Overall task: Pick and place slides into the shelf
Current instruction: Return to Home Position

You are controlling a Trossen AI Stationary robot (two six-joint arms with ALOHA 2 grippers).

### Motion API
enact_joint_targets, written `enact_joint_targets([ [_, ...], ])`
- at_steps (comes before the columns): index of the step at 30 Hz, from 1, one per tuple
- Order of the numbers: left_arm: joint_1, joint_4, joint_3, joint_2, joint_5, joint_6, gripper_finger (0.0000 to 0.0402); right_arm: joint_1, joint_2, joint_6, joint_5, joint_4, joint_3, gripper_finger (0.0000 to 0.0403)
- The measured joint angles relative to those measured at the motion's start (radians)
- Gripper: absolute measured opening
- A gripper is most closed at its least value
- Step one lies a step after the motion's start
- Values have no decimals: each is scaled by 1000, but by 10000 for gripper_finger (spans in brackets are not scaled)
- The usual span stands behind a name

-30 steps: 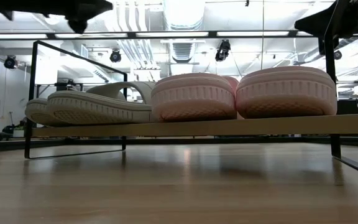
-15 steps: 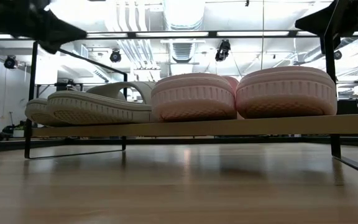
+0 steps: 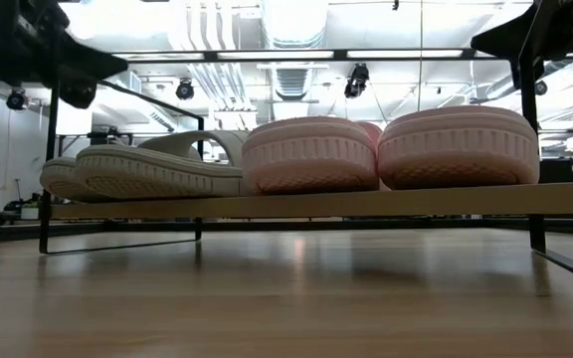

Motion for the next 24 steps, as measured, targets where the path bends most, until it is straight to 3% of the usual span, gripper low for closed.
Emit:
enact_joint_targets([
  [3,-1,-1,-3,3,57,-27,0,0,20,2,-1,0,-3,8],
  [10,-1,-52,-15,-38,62,-53,0,0,57,6,-58,27,-48,8],
  [16,0,-20,-26,-44,33,-44,0,0,52,-5,-88,254,-162,8],
  [24,0,-28,-48,-44,31,-19,0,0,53,33,-167,384,-287,8],
])
